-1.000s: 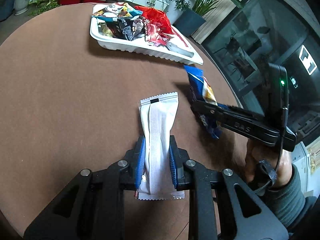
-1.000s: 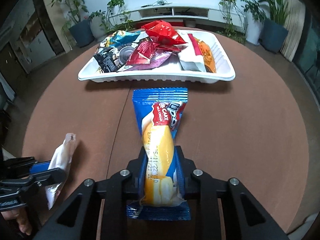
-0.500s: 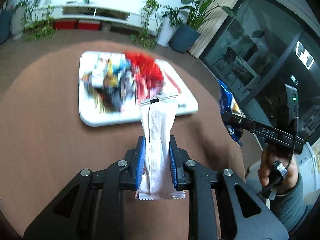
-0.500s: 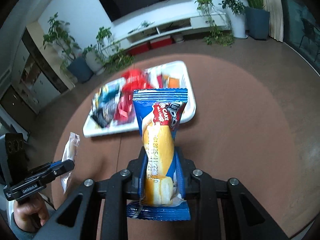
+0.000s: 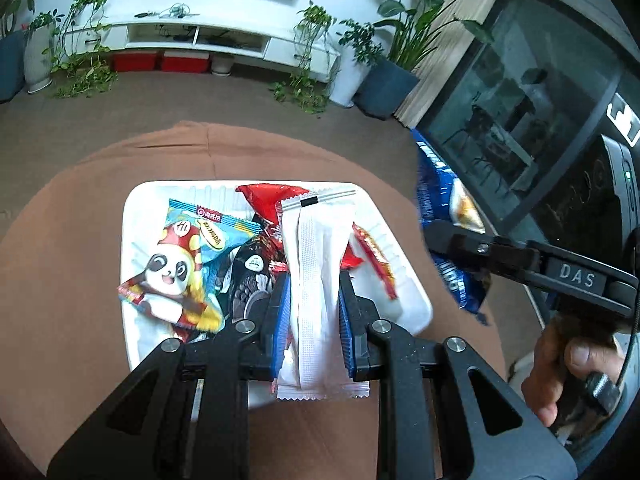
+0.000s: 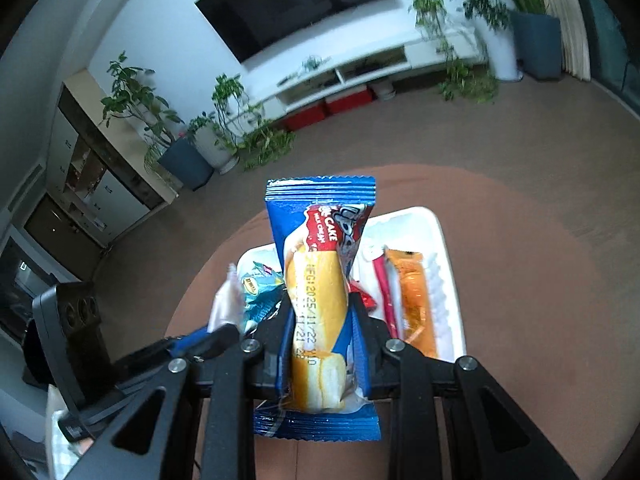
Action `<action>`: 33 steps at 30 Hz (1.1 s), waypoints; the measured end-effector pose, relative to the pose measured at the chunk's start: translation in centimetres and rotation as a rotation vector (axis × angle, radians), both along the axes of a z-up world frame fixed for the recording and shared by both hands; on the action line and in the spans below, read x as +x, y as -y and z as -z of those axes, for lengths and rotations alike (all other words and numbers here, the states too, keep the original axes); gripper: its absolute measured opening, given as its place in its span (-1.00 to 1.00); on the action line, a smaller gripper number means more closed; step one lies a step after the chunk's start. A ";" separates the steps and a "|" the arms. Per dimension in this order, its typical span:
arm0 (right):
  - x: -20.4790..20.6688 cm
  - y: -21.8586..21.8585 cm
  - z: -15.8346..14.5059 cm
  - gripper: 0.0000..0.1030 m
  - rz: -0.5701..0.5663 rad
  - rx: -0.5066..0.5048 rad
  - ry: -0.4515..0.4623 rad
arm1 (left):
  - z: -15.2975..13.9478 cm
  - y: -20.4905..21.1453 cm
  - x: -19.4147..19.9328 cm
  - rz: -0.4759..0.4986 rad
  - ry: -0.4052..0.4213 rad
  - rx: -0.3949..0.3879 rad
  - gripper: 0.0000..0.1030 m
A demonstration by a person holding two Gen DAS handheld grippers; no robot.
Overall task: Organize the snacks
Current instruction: 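Carry the white bar and blue cake packet into the tray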
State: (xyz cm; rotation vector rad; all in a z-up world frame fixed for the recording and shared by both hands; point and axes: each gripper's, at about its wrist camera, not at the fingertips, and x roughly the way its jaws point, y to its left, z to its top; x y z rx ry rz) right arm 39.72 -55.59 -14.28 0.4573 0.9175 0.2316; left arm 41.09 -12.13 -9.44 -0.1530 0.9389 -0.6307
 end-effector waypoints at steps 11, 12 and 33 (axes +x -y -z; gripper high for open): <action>3.0 -1.1 6.3 -0.47 0.029 -0.038 -0.105 | 4.4 2.6 4.0 -0.026 -0.005 0.041 -0.61; 3.0 -1.1 6.4 -0.47 0.030 -0.041 -0.106 | 4.8 2.7 4.3 -0.028 -0.005 0.041 -0.61; 2.9 -2.1 7.4 -0.42 0.011 -0.145 -0.084 | 7.4 2.4 4.5 -0.054 0.015 0.055 -0.56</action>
